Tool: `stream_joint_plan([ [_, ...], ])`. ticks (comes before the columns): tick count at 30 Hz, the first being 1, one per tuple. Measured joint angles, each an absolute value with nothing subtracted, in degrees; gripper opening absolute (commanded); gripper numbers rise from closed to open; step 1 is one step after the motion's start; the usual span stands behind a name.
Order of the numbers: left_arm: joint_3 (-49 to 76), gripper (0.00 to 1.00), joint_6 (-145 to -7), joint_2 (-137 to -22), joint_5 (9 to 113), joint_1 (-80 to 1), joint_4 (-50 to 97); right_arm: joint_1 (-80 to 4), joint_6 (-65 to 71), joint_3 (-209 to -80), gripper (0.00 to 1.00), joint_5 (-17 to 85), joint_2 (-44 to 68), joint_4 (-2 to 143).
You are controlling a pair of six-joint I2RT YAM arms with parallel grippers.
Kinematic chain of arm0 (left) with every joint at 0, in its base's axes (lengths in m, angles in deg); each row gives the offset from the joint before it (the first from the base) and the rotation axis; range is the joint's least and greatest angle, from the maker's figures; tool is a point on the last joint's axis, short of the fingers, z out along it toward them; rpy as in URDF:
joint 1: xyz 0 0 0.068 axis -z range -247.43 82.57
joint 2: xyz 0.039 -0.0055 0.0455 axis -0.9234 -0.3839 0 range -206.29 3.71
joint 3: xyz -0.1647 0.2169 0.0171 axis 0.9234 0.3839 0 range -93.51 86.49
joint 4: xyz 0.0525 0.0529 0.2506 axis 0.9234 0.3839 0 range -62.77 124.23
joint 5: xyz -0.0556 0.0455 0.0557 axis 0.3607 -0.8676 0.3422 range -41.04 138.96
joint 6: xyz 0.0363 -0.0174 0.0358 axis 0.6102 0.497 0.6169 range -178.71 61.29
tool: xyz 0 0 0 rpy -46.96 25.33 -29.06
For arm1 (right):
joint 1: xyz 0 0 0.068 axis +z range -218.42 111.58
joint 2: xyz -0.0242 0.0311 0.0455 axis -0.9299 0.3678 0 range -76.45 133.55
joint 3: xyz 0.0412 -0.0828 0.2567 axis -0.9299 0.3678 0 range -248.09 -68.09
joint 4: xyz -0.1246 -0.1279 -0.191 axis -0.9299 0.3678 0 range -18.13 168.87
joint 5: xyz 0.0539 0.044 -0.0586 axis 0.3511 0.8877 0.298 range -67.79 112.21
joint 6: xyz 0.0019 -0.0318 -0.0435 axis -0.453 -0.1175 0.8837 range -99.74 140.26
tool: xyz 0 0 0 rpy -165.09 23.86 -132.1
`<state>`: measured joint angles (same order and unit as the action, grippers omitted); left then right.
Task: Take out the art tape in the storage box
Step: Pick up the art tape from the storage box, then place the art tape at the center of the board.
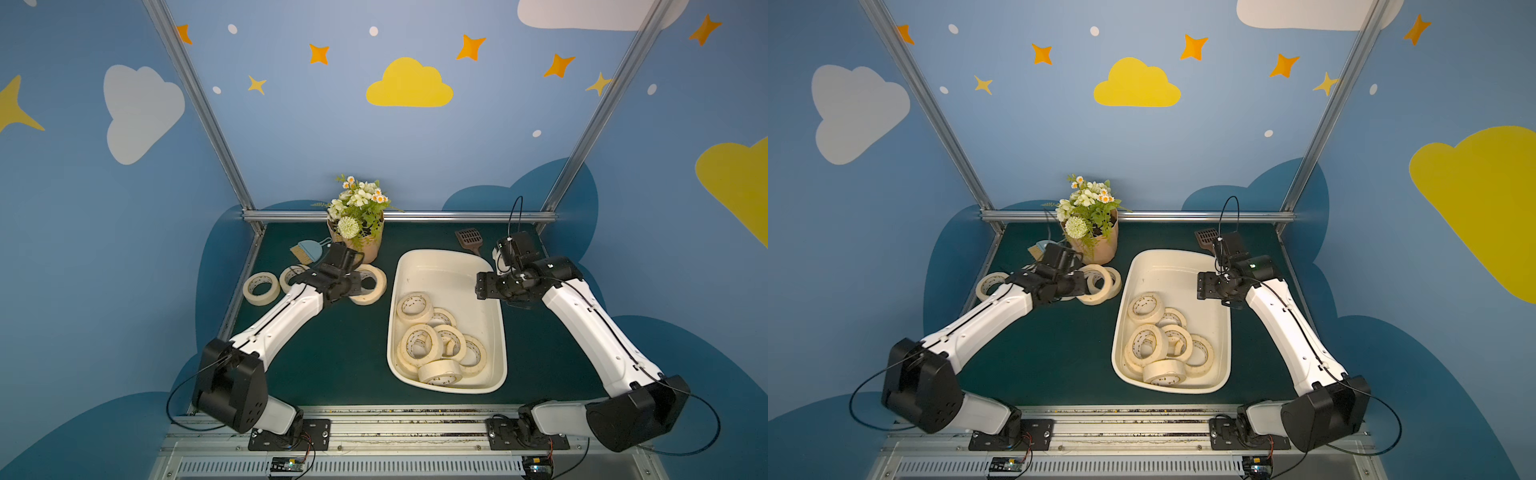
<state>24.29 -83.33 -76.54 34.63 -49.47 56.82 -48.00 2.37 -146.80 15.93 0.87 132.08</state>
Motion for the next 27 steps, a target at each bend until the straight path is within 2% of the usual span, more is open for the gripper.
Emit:
stream_joint_plan([
  [3, 31.4, 0.04, -86.3, -71.3, 31.9, -60.2, 56.3, -48.1, 2.7, -146.5, 0.88, 16.3, 0.9, 131.5],
  [7, 39.4, 0.04, -90.8, -70.1, 31.3, -73.3, 54.6, -48.3, 2.9, -146.3, 0.88, 16.9, 0.9, 130.4],
  [12, 45.1, 0.04, -98.0, -70.9, 31.0, -84.8, 52.7, -48.4, 3.2, -145.4, 0.88, 17.3, 1.5, 129.8],
  [20, 48.6, 0.04, -103.9, -75.6, 30.7, -94.8, 47.7, -48.5, 3.6, -145.1, 0.88, 17.9, 2.7, 129.2],
  [27, 46.4, 0.04, -103.5, -79.4, 31.1, -97.0, 46.0, -48.5, 3.7, -145.0, 0.88, 19.4, 4.0, 129.4],
])
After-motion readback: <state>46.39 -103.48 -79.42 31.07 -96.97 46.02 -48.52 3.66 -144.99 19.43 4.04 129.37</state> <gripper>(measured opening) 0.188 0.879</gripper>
